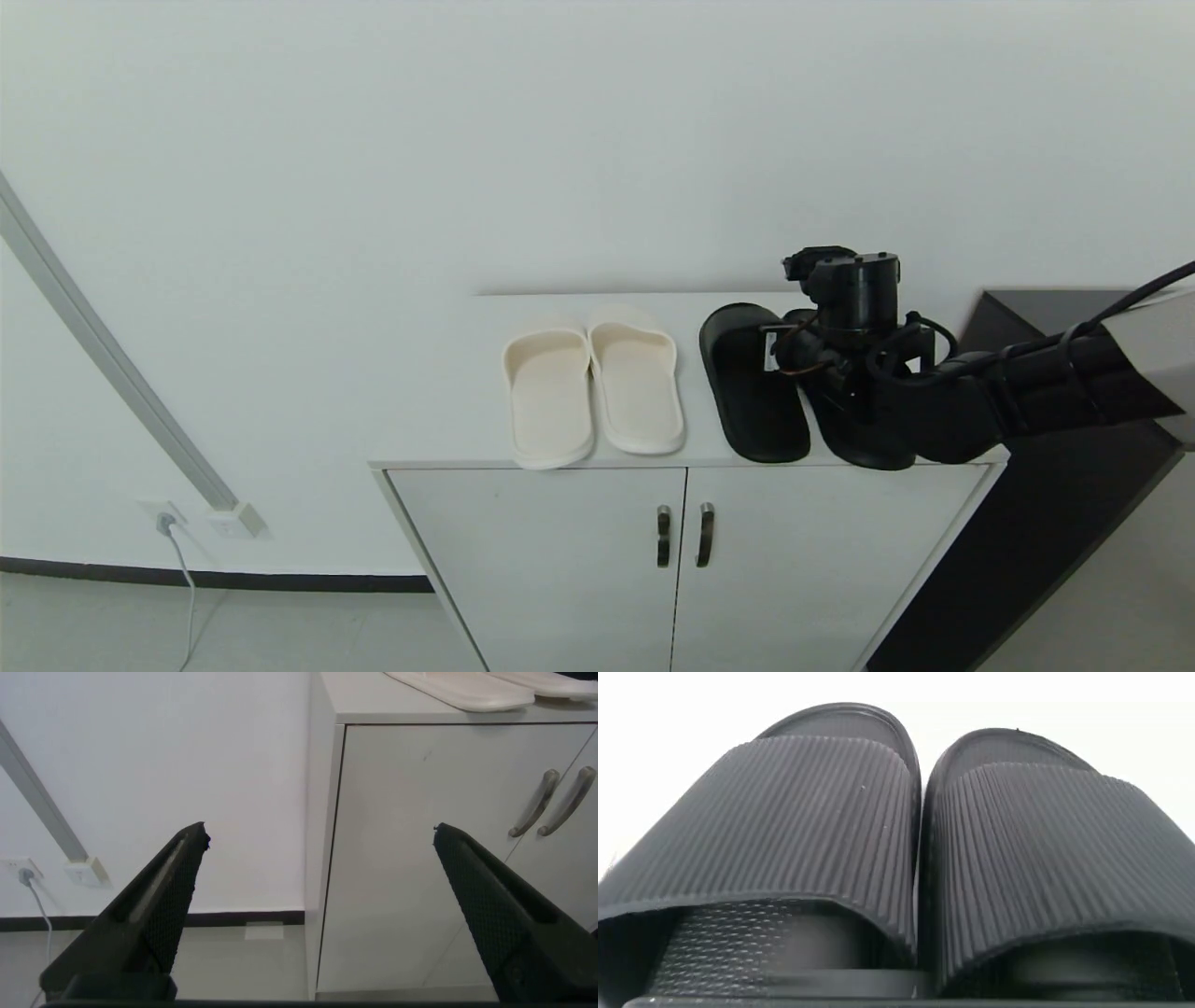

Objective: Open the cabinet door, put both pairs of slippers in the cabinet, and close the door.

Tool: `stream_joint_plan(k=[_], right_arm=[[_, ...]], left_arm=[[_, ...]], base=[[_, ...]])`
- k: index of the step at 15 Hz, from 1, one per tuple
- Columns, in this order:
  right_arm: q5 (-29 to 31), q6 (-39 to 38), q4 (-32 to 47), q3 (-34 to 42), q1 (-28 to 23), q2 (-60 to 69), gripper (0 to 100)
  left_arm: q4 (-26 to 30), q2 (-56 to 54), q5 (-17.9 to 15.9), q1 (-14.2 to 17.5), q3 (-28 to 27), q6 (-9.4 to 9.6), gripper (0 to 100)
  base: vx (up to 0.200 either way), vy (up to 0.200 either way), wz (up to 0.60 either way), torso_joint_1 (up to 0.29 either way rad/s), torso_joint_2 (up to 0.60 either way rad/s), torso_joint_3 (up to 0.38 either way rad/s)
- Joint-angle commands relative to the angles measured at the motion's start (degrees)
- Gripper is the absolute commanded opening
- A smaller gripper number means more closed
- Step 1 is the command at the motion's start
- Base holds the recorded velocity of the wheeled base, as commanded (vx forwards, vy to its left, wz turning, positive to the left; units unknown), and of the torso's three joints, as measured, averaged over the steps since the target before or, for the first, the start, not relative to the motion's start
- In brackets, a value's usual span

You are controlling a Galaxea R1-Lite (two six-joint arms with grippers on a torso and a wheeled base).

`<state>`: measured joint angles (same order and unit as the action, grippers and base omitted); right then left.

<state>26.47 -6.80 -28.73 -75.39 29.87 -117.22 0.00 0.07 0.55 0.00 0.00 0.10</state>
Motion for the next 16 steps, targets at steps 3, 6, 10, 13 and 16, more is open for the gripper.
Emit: stream_joint_plan(k=[3,6,10,13,16], right_arm=[[0.08,0.03,0.08,0.24,0.19,2.35,0],[-0.27,0.12,0.17,3.93,2.83,8.06,0],[-11.61,0.65,0.61,18.17,9.77,20.63,0],[-20.14,0.74,0.61,27.57,13.64,28.98,0],[-24.44,0.74,2.45,31.88,16.63,33.64,0]], left_arm=[[0.00,0.01,0.07,0.00,0.00,-0.01,100],[0.00,0.01,-0.02,0.00,0.00,-0.10,100],[0.00,0.01,-0.02,0.00,0.00,-0.10,100],[0.00,0.01,-0.02,0.00,0.00,-0.10,100],[0.00,0.01,-0.02,0.00,0.00,-0.10,100]], base=[[0.000,0.000,0.00,0.000,0.00,0.000],[0.000,0.000,0.00,0.000,0.00,0.000],[0.000,0.000,0.00,0.000,0.00,0.000],[0.000,0.000,0.00,0.000,0.00,0.000],[0.000,0.000,0.00,0.000,0.00,0.000]])
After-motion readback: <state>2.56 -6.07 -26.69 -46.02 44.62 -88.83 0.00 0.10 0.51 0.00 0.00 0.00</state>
